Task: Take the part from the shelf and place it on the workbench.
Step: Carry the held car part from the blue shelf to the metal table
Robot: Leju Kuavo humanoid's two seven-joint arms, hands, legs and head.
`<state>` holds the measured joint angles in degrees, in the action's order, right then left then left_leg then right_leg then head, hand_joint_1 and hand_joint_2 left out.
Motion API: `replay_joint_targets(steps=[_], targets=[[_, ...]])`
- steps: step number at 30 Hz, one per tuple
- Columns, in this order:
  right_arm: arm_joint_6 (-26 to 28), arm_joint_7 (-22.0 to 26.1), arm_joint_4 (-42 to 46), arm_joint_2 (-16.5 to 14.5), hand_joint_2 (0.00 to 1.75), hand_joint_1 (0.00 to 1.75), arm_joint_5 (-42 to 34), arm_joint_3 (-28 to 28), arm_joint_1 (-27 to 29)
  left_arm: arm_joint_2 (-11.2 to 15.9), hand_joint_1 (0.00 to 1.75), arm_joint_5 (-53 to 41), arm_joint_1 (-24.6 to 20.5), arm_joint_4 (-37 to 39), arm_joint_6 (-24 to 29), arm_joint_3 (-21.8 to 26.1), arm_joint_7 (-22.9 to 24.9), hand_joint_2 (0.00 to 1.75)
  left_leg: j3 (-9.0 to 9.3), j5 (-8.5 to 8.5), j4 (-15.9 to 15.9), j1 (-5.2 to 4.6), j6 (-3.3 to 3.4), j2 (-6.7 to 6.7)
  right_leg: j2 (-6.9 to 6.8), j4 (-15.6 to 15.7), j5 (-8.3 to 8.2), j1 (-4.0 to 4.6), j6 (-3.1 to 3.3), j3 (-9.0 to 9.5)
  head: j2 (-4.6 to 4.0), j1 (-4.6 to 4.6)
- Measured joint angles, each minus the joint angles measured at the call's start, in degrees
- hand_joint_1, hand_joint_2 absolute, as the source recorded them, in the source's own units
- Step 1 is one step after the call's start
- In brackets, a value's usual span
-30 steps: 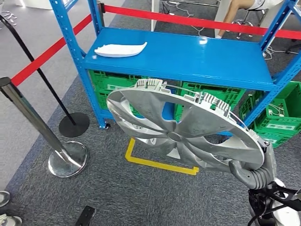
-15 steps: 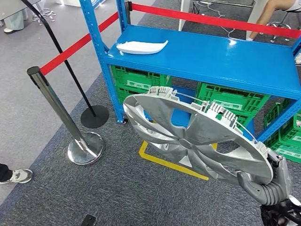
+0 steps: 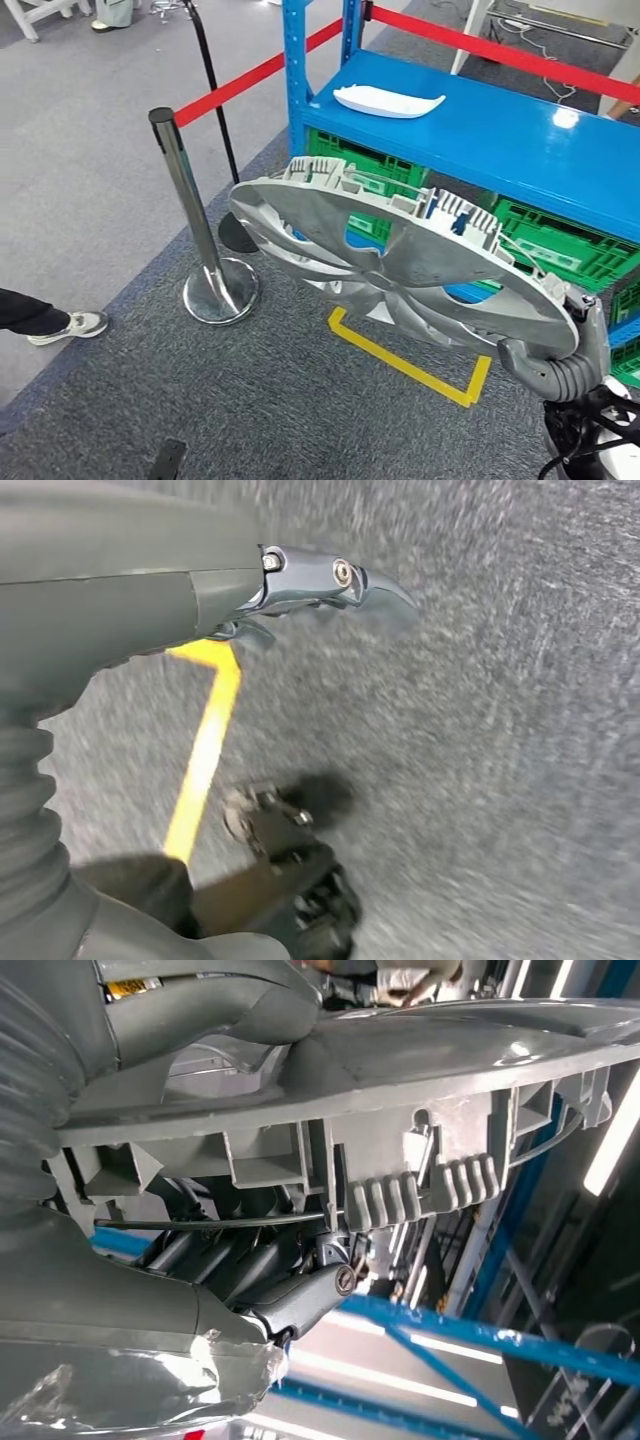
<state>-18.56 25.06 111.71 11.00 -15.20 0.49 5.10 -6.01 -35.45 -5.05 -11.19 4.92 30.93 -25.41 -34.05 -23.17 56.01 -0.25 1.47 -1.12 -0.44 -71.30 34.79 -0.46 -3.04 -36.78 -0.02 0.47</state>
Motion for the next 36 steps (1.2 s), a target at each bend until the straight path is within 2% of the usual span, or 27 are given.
replay_joint_targets(steps=[1,2,3,4,6,7,8,10,11,12,14,15,16,17,18,20,22,23,25,27,28,30,31,32,33,34,36], targets=[[0.18,0.08,-0.18,0.30,1.75,1.75,-0.04,0.08,0.16,-0.15,0.00,0.62,0.01,0.00,-0.18,0.46,-0.25,1.75,-0.07,0.06,0.02,-0.03,0.05,-0.70,0.25,-2.52,0.54,0.01,-0.02,-1.32,0.01,0.02],[0.36,0.18,-0.34,0.63,1.75,1.75,-0.10,0.14,0.42,-0.35,0.00,1.20,0.04,0.00,-0.25,0.94,-0.43,1.75,-0.10,0.12,0.04,-0.05,0.06,-1.42,0.35,-2.88,-0.08,0.02,0.00,-1.67,0.00,0.04],[0.53,0.30,-0.45,0.96,1.75,1.75,-0.18,0.16,0.73,-0.59,0.00,1.64,0.08,0.00,-0.21,1.39,-0.52,1.75,-0.09,0.17,0.09,-0.05,0.03,-2.17,0.52,-0.77,-1.78,-0.01,0.08,-0.82,0.00,0.04],[0.71,0.42,-0.51,1.25,1.75,1.75,-0.27,0.16,1.04,-0.85,0.00,1.93,0.09,0.00,-0.14,1.81,-0.55,1.75,-0.08,0.23,0.16,-0.03,-0.03,-2.90,1.17,3.22,-4.13,-0.10,0.14,0.99,0.00,0.05],[1.01,0.75,-0.60,1.65,1.75,1.75,-0.53,0.11,1.66,-1.30,0.00,1.95,0.05,0.00,0.00,2.42,-0.51,1.75,-0.38,0.40,0.43,-0.09,-0.42,-4.21,3.80,10.76,-6.95,-0.43,0.27,4.45,0.00,0.02],[1.12,0.94,-0.63,1.75,1.75,1.75,-0.69,0.03,2.04,-1.44,0.00,1.69,0.09,0.00,0.02,2.56,-0.41,1.75,-0.68,0.58,0.51,-0.07,-0.74,-4.76,4.79,12.71,-7.36,-0.50,0.38,5.35,0.00,0.01],[1.18,1.13,-0.66,1.80,1.75,1.75,-0.83,-0.05,2.43,-1.54,0.00,1.16,0.22,0.00,0.01,2.65,-0.18,1.75,-1.00,0.82,0.52,-0.01,-1.14,-5.30,5.17,13.18,-7.19,-0.47,0.56,5.56,0.00,-0.03],[1.20,1.47,-0.68,1.83,1.75,1.75,-0.76,-0.20,3.05,-1.58,0.00,-0.35,0.74,0.00,0.09,2.65,0.93,1.75,-1.38,1.16,0.44,0.19,-1.87,-6.17,4.04,13.36,-7.55,-0.41,1.18,5.65,0.01,-0.01],[1.19,1.64,-0.69,1.82,1.75,1.75,-0.59,-0.22,3.24,-1.56,0.00,-1.05,1.04,0.01,0.19,2.64,1.57,1.75,-1.70,0.74,0.96,0.13,-2.16,-5.60,3.42,13.55,-7.75,-0.47,1.57,5.74,0.01,-0.18],[1.19,1.85,-0.69,1.82,1.75,1.75,-0.41,-0.25,3.43,-1.52,0.00,-1.51,1.24,0.01,0.30,2.63,2.16,1.75,-2.47,-0.36,2.53,0.04,-2.43,-4.42,2.68,13.80,-7.95,-0.57,1.95,5.82,0.01,-0.39],[1.24,2.27,-0.71,1.81,1.75,1.75,-0.26,-0.31,3.97,-1.51,0.00,-1.95,1.39,0.02,0.41,2.61,2.73,1.75,-5.53,-4.05,8.98,-0.04,-2.92,-1.22,1.13,14.03,-8.15,-0.53,2.39,5.79,0.02,-0.83],[1.27,2.42,-0.72,1.81,1.75,1.75,-0.25,-0.33,4.32,-1.50,0.00,-2.16,1.40,0.02,0.41,2.59,2.92,1.75,-7.32,-5.80,12.89,0.04,-3.13,-0.33,0.27,14.03,-8.18,-0.47,2.44,5.70,0.01,-0.87],[1.27,2.53,-0.73,1.80,1.75,1.75,-0.25,-0.34,4.68,-1.48,0.00,-2.39,1.47,0.01,0.41,2.55,3.04,1.75,-8.53,-6.74,15.68,0.14,-3.27,0.12,-0.56,14.02,-8.18,-0.43,2.44,5.63,0.00,-0.86],[1.22,2.61,-0.74,1.79,1.75,1.75,-0.25,-0.34,4.96,-1.46,0.00,-2.61,1.56,0.01,0.40,2.51,3.12,1.75,-8.73,-6.67,16.55,0.22,-3.35,0.35,-1.36,14.02,-8.19,-0.42,2.42,5.58,0.00,-0.87],[1.12,2.68,-0.76,1.77,1.75,1.75,-0.24,-0.33,5.16,-1.43,0.00,-2.71,1.65,0.01,0.36,2.48,3.09,1.75,-7.71,-5.63,15.11,0.29,-3.39,0.59,-2.12,14.02,-8.20,-0.43,2.39,5.55,-0.01,-0.88],[0.87,2.87,-0.81,1.68,1.75,1.75,-0.24,-0.33,5.31,-1.35,0.00,-2.60,1.63,0.00,0.11,2.48,2.57,1.75,-3.02,-2.53,7.42,0.30,-3.35,2.19,-3.40,14.01,-8.20,-0.37,2.12,5.60,-0.01,-0.89],[0.65,3.06,-0.85,1.57,1.75,1.75,-0.24,-0.36,5.32,-1.29,0.00,-2.60,1.29,0.00,-0.29,2.47,1.72,1.75,0.27,-0.97,1.49,0.14,-2.77,3.54,-4.43,13.89,-8.09,-0.08,1.53,5.58,0.00,-0.81],[0.51,3.13,-0.89,1.51,1.75,1.75,-0.23,-0.36,5.30,-1.29,0.00,-2.75,1.15,0.00,-0.43,2.45,1.39,1.75,0.69,-0.90,0.46,0.00,-2.39,3.65,-4.90,13.93,-8.08,0.06,1.19,5.62,0.00,-0.78],[0.28,3.20,-1.00,1.31,1.75,1.75,-0.21,-0.33,5.13,-1.28,0.00,-3.02,1.14,0.00,-0.58,2.43,1.07,1.75,0.46,-0.69,0.28,-0.05,-1.51,2.49,-5.57,14.16,-8.04,0.03,0.57,5.78,0.01,-0.72],[0.14,3.30,-1.19,1.09,1.75,1.75,-0.23,-0.29,4.93,-1.27,0.00,-3.12,1.17,0.00,-0.46,2.42,1.06,1.75,0.47,-0.47,0.12,0.13,-0.80,1.49,-3.97,12.58,-6.62,-0.16,-0.01,5.16,0.02,-0.57],[0.10,3.36,-1.31,0.99,1.75,1.75,-0.27,-0.29,4.89,-1.27,0.00,-3.22,1.11,0.00,-0.37,2.42,1.08,1.75,0.47,-0.36,0.06,0.23,-0.50,1.01,-2.53,10.01,-5.03,-0.21,-0.18,4.01,0.02,-0.48],[0.09,3.48,-1.69,0.73,1.75,1.75,-0.32,-0.28,4.94,-1.25,0.00,-3.41,0.99,0.00,-0.20,2.42,1.14,1.75,0.32,-0.21,0.07,0.09,-0.10,-0.06,-0.30,1.90,-1.19,-0.13,-0.16,0.36,0.02,-0.32],[0.08,3.50,-1.92,0.61,1.75,1.75,-0.32,-0.28,4.98,-1.22,0.00,-3.47,1.02,0.00,-0.15,2.42,1.19,1.75,0.23,-0.14,0.07,-0.02,0.03,-0.68,0.11,-1.46,-0.07,-0.06,-0.04,-1.30,0.02,-0.30],[0.07,3.52,-2.15,0.49,1.75,1.75,-0.28,-0.27,5.02,-1.17,0.00,-3.51,1.12,0.00,-0.11,2.42,1.30,1.75,0.16,-0.05,0.08,-0.14,0.12,-1.36,0.30,-3.00,0.02,0.01,0.15,-2.11,0.02,-0.28],[0.04,3.55,-2.33,0.40,1.75,1.75,-0.24,-0.28,5.06,-1.11,0.00,-3.54,1.23,0.00,-0.08,2.42,1.49,1.75,0.13,0.05,0.08,-0.24,0.17,-2.07,0.47,-1.97,-1.08,0.08,0.43,-1.68,0.01,-0.28],[0.01,3.60,-2.44,0.33,1.75,1.75,-0.19,-0.28,5.07,-1.07,0.00,-3.58,1.32,0.00,-0.05,2.42,1.67,1.75,0.13,0.16,0.09,-0.31,0.17,-2.81,0.88,1.33,-3.03,0.18,0.79,-0.06,0.01,-0.27],[-0.05,3.77,-2.51,0.24,1.75,1.75,-0.09,-0.32,5.02,-1.06,0.00,-3.64,1.38,0.00,-0.01,2.42,1.93,1.75,0.05,0.43,0.12,-0.33,-0.01,-4.19,3.37,9.88,-6.44,0.39,1.62,4.17,0.00,-0.31]])
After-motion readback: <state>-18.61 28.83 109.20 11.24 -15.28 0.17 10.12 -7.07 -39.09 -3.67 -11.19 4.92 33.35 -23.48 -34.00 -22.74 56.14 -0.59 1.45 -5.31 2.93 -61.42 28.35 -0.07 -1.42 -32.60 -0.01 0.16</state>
